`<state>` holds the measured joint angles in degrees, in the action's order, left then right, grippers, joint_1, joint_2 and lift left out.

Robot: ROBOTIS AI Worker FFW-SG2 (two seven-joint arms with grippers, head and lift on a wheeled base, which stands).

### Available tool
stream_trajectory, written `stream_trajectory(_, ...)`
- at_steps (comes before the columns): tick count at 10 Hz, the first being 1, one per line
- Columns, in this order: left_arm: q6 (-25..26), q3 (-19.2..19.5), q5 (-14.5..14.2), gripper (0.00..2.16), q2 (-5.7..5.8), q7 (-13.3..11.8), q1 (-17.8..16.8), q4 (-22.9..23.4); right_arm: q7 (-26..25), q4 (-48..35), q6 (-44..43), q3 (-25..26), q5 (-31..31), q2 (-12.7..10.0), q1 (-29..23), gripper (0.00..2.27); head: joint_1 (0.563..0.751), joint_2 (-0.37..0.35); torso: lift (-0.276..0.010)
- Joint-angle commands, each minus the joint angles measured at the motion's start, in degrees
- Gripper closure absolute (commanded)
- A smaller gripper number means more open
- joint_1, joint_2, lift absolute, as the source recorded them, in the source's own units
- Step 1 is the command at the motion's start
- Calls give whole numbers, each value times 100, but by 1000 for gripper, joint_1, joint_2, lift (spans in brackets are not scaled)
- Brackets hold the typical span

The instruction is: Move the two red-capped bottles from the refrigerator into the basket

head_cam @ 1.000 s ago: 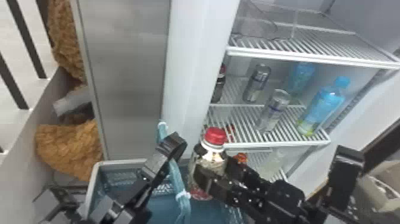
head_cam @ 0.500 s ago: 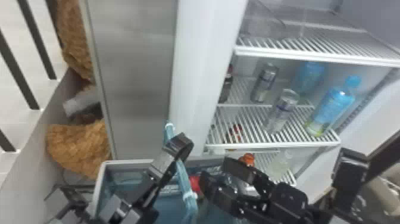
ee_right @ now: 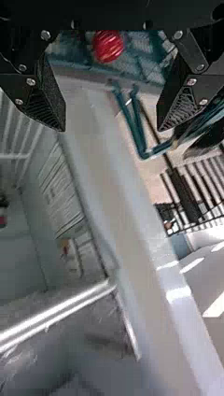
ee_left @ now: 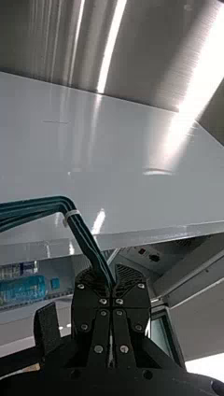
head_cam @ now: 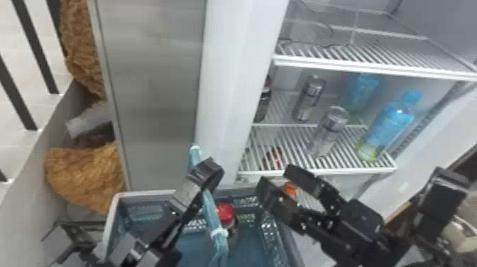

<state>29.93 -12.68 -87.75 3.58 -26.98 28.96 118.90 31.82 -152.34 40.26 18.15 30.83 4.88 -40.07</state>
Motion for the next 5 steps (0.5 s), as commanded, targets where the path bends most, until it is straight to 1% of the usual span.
stream_trajectory(1, 2, 0, 11, 1204, -6, 0, -14, 0, -114, 110, -426, 207, -90, -92, 14, 328, 695, -284, 0)
stream_trajectory(3, 30, 0, 0, 1204, -6, 0, -14, 0, -246, 377, -722, 241, -295, -118, 141, 331, 695, -323, 0)
stream_trajectory(5, 44, 0, 11, 1204, 2, 0, -14, -14, -562, 489, -1087, 207, -638, -180, 239, 335, 695, -350, 0)
